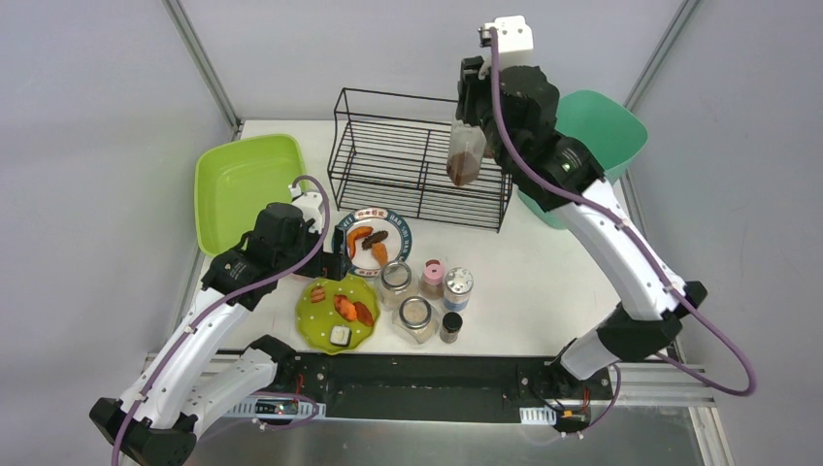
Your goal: Clear the kitchen counter
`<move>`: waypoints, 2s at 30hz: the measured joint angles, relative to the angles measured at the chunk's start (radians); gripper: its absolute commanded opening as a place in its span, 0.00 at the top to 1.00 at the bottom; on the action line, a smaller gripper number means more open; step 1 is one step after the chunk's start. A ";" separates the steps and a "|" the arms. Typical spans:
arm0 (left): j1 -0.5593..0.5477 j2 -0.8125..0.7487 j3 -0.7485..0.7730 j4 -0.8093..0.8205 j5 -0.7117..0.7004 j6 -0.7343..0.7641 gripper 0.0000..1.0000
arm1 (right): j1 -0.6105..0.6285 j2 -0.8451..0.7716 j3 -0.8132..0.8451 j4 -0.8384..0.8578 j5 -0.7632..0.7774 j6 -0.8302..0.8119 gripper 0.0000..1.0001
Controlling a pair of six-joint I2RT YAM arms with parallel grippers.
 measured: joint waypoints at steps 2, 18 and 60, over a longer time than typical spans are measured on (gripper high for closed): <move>0.000 0.000 0.000 0.000 0.000 0.000 0.00 | -0.027 0.058 0.043 0.031 -0.027 -0.001 1.00; 0.000 0.007 0.000 0.000 0.001 0.000 0.00 | -0.163 0.401 0.374 0.227 -0.137 -0.037 1.00; 0.000 0.006 0.000 0.000 0.023 0.000 0.00 | -0.227 0.586 0.436 0.399 0.021 -0.037 1.00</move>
